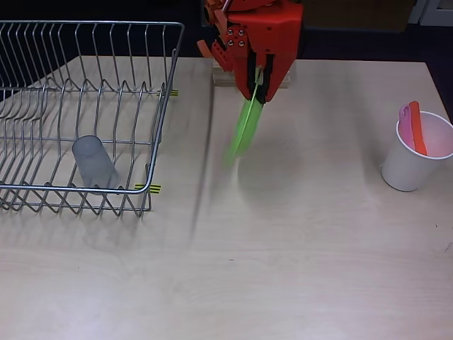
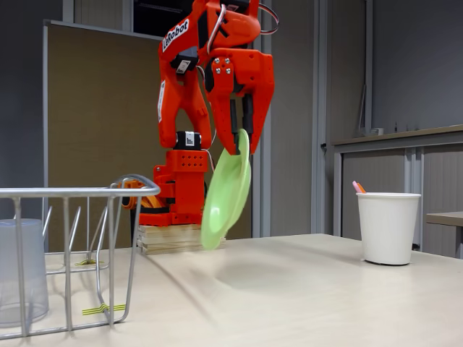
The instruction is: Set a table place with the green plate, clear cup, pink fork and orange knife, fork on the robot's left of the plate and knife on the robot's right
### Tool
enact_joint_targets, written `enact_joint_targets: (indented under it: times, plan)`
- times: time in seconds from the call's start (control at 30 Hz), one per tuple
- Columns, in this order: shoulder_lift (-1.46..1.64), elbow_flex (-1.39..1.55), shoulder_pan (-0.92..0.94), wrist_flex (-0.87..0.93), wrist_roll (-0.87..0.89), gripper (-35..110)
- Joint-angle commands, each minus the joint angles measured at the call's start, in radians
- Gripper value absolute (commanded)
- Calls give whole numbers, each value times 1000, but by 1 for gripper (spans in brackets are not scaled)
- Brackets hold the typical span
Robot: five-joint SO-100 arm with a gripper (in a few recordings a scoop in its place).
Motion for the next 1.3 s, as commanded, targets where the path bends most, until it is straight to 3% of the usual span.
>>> enact_joint_targets:
  times: [0.0, 0.47, 0.8, 1.27]
  plan:
    - [8, -35, -32, 14, 12, 0]
    - [-152, 199, -224, -362, 321, 0]
    - [-426, 192, -333, -675, 413, 0]
    - [-644, 118, -448, -822, 575, 15]
